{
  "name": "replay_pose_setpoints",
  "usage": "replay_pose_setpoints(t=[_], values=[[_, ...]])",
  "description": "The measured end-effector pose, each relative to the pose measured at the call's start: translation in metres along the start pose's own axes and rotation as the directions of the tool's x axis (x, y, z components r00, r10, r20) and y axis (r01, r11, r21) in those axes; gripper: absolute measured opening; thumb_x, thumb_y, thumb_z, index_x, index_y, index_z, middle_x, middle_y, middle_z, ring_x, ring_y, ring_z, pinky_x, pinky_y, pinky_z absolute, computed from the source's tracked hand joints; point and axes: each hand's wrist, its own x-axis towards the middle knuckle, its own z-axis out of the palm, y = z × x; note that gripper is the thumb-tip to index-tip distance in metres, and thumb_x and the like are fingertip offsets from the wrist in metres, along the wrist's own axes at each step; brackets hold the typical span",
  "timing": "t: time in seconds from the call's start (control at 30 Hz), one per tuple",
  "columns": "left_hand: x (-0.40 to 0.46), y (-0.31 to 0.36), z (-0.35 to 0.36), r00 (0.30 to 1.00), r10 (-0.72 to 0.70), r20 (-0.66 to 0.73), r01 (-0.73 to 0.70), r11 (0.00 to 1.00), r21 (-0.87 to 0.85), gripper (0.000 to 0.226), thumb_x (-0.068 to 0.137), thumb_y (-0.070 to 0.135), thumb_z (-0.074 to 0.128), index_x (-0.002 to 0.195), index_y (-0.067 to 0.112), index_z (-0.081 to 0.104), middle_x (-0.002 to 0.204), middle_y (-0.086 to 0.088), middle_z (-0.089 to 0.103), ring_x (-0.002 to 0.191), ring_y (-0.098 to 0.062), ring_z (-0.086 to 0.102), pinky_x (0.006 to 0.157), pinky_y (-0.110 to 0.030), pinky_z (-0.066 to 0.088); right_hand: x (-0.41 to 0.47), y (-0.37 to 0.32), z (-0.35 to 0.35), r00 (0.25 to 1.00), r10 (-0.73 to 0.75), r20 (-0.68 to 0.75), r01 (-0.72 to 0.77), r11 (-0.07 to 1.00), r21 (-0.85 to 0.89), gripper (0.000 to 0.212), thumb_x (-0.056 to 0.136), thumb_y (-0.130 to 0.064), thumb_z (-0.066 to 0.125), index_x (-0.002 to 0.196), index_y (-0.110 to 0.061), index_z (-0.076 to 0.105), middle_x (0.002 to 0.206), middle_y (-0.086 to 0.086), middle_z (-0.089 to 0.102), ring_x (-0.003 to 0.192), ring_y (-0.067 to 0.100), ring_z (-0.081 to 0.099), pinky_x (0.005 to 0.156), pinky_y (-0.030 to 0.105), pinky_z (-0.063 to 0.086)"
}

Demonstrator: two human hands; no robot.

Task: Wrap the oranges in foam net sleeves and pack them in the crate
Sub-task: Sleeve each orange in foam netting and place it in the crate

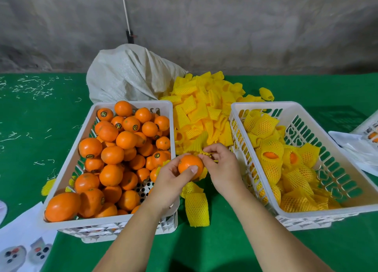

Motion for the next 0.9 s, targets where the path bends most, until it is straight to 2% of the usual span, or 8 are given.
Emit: replay_pose_setpoints(t=[0.17,0.27,0.33,0.5,0.6,0.7,0.8,0.9], values=[[0.012,-0.001,0.011,0.975,0.020,-0.221,-0.045,0.993,-0.106,0.051,0.092,0.031,0.078,0.135,0.027,0.051,0.113,-0.013,0.070,0.101,-0.025,0.069,0.088,-0.040,0.060,-0.007,-0.014,-0.004,0.995,-0.060,0.083,0.047,0.988,0.148,0.029,0.091,-0.011,0.071,0.093,-0.040,0.069,0.095,-0.013,0.075,0.093,0.008,0.072,0.085,0.030,0.059],[0.020,-0.001,0.010,0.945,0.033,-0.325,-0.053,0.997,-0.051,0.054,0.096,0.016,0.069,0.136,0.034,0.036,0.110,-0.001,0.064,0.097,-0.015,0.070,0.088,-0.047,0.058,-0.021,-0.019,0.011,0.995,-0.066,0.076,0.047,0.971,0.233,0.017,0.088,-0.022,0.071,0.095,-0.037,0.070,0.092,-0.009,0.075,0.089,0.009,0.072,0.079,0.025,0.058],[0.022,0.003,0.007,0.951,-0.011,-0.308,-0.024,0.994,-0.108,0.061,0.101,0.010,0.062,0.146,0.042,0.033,0.122,0.003,0.066,0.103,-0.008,0.073,0.091,-0.039,0.060,-0.029,-0.018,0.019,0.994,-0.078,0.079,0.057,0.970,0.236,0.014,0.088,-0.026,0.071,0.096,-0.037,0.070,0.092,-0.011,0.074,0.089,0.009,0.071,0.079,0.023,0.057],[0.015,0.004,0.005,0.994,-0.106,0.003,0.096,0.888,-0.449,0.058,0.105,0.012,0.054,0.160,0.019,0.037,0.145,-0.023,0.060,0.138,-0.044,0.054,0.119,-0.064,0.037,-0.027,-0.013,0.020,0.993,-0.075,0.095,0.063,0.990,0.124,0.018,0.094,-0.017,0.067,0.105,-0.031,0.067,0.097,-0.010,0.073,0.092,0.011,0.070,0.087,0.034,0.058],[0.007,0.002,0.005,0.997,-0.083,0.002,0.079,0.935,-0.345,0.048,0.106,0.010,0.057,0.152,0.017,0.047,0.140,-0.017,0.066,0.127,-0.035,0.065,0.109,-0.052,0.050,-0.017,-0.016,0.009,0.995,-0.051,0.086,0.043,0.995,0.092,0.018,0.099,-0.013,0.063,0.114,-0.023,0.067,0.103,-0.005,0.073,0.093,0.013,0.071,0.087,0.043,0.059],[0.007,0.005,0.008,0.980,-0.066,-0.188,0.026,0.977,-0.210,0.044,0.093,0.024,0.076,0.133,0.016,0.060,0.122,-0.012,0.073,0.096,-0.024,0.072,0.071,-0.035,0.059,-0.013,-0.025,0.000,0.990,-0.115,0.083,0.113,0.993,0.025,0.015,0.101,-0.016,0.064,0.113,-0.024,0.069,0.104,-0.013,0.069,0.092,0.005,0.067,0.079,0.028,0.055],[0.017,0.005,0.008,0.928,-0.050,-0.368,0.022,0.997,-0.078,0.033,0.094,0.010,0.076,0.122,0.016,0.060,0.105,-0.009,0.073,0.087,-0.019,0.072,0.069,-0.039,0.057,-0.027,-0.040,0.005,0.933,-0.359,0.016,0.359,0.928,-0.096,0.016,0.099,-0.014,0.065,0.113,-0.017,0.072,0.102,-0.020,0.057,0.088,-0.007,0.058,0.076,0.008,0.044],[0.025,0.007,0.004,0.929,-0.045,-0.368,0.090,0.990,0.107,0.008,0.102,0.004,0.058,0.110,0.006,0.059,0.095,-0.006,0.064,0.086,-0.018,0.061,0.071,-0.037,0.055,-0.044,-0.047,0.022,0.844,-0.531,0.074,0.535,0.828,-0.166,0.018,0.099,-0.017,0.062,0.113,-0.010,0.071,0.109,-0.003,0.062,0.089,0.007,0.062,0.073,0.022,0.053]])
